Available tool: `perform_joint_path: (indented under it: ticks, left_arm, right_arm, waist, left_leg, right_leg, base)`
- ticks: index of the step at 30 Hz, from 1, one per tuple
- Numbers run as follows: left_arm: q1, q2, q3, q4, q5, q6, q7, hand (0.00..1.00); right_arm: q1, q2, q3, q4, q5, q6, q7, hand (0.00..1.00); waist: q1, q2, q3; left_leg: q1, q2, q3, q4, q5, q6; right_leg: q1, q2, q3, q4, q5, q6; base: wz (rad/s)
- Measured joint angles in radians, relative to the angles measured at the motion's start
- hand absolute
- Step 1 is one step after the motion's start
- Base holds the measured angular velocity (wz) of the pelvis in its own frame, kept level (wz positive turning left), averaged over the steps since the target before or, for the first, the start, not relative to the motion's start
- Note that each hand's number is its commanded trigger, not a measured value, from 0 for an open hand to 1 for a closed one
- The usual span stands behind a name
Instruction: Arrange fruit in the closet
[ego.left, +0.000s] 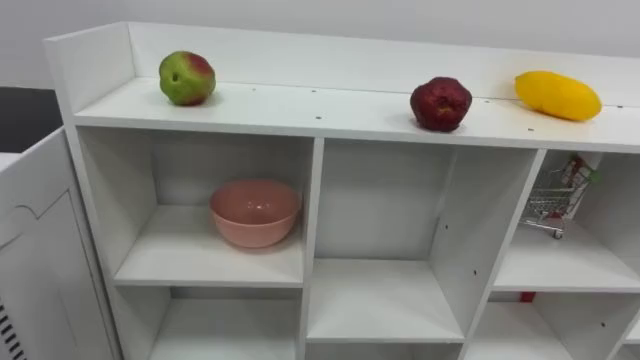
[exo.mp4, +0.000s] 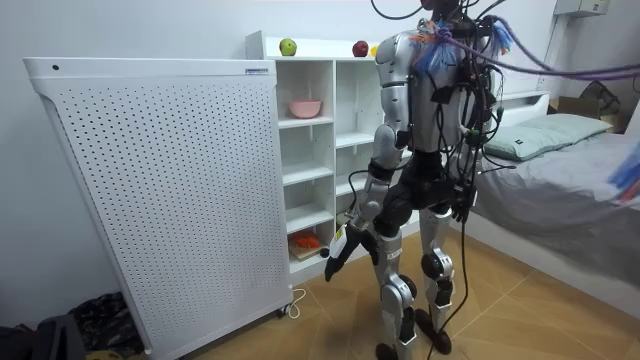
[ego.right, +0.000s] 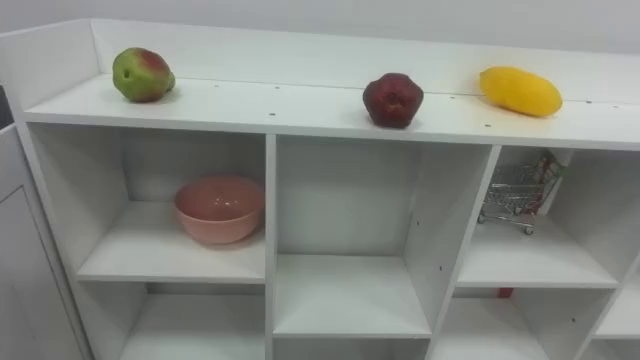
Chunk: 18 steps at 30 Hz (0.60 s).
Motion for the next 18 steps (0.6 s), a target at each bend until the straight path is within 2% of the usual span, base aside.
perform_joint_path:
  ticks: [8,13,15,18]
  left_arm:
    - [-0.005,-0.001,0.011,-0.001,0.001,0.0,-0.019,0.0]
    - [-0.018,0.0,0.021,-0.002,-0.003,-0.002,-0.013,0.0]
    - [-0.023,0.0,0.021,0.001,-0.011,-0.004,-0.008,0.0]
    - [-0.03,0.0,0.016,0.001,-0.011,-0.03,0.015,0.0]
  right_arm:
    - [-0.006,-0.01,0.005,0.004,-0.002,0.001,0.008,0.0]
    - [-0.007,-0.01,0.004,0.002,-0.002,0.002,0.0,0.0]
    - [-0.006,-0.009,0.004,0.001,0.0,0.002,-0.003,0.0]
    - [-0.012,-0.005,0.0,-0.019,-0.001,0.003,-0.027,0.0]
  waist:
    - [0.0,0.015,0.0009]
    - [0.001,0.015,0.0017]
    - [0.002,0.011,0.0048]
    - [0.003,0.011,0.0075]
  left_leg:
    - [0.0,0.001,0.0,-0.001,-0.001,-0.002]
    - [0.002,0.0,-0.001,0.004,-0.001,-0.002]
    - [0.01,0.0,-0.001,0.006,-0.001,-0.002]
    - [0.016,0.001,-0.004,0.003,-0.002,-0.002]
  right_leg:
    - [-0.001,0.002,0.001,-0.001,0.0,0.0]
    - [0.004,0.0,0.003,0.0,0.0,0.0]
    - [0.012,-0.001,0.003,0.0,0.0,0.0]
    - [0.015,0.0,0.003,0.002,0.001,-0.001]
  base:
    - [0.0]
    - [0.0]
    - [0.0]
    - [-0.04]
